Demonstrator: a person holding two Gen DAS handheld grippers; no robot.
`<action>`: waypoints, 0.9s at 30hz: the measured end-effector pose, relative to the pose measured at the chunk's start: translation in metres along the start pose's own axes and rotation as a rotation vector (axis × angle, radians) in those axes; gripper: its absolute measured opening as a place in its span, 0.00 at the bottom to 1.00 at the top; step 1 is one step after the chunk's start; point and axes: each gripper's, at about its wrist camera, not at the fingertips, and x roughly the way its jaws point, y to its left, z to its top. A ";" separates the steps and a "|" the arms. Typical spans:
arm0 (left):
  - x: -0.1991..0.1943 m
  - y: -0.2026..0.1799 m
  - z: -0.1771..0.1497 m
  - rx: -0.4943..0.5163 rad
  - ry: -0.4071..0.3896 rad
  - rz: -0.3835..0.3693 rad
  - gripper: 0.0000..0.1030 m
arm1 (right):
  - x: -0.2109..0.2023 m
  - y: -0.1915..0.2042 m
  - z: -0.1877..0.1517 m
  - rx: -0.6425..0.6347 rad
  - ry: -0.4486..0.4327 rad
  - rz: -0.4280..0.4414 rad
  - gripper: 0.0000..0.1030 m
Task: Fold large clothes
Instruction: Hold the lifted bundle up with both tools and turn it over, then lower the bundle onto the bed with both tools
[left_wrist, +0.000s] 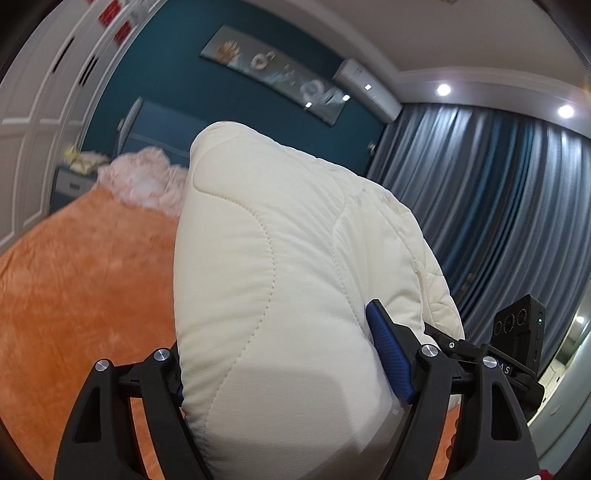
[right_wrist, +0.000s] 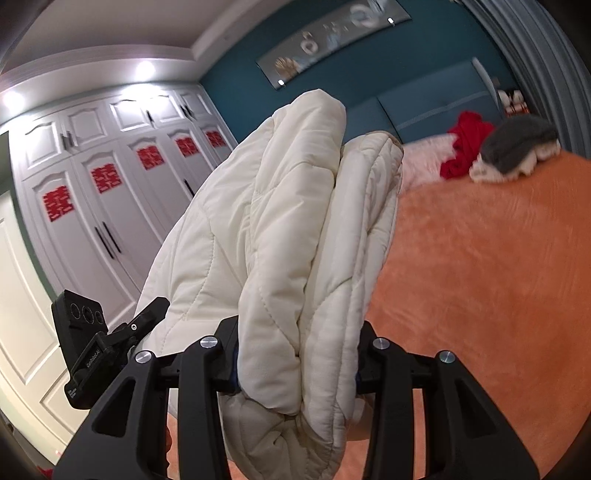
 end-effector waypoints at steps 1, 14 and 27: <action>0.009 0.009 -0.005 -0.011 0.021 0.012 0.72 | 0.012 -0.010 -0.006 0.020 0.017 -0.005 0.38; 0.097 0.103 -0.088 -0.150 0.259 0.110 0.72 | 0.108 -0.099 -0.085 0.172 0.208 -0.104 0.38; 0.123 0.155 -0.161 -0.220 0.354 0.167 0.77 | 0.141 -0.143 -0.146 0.264 0.305 -0.161 0.61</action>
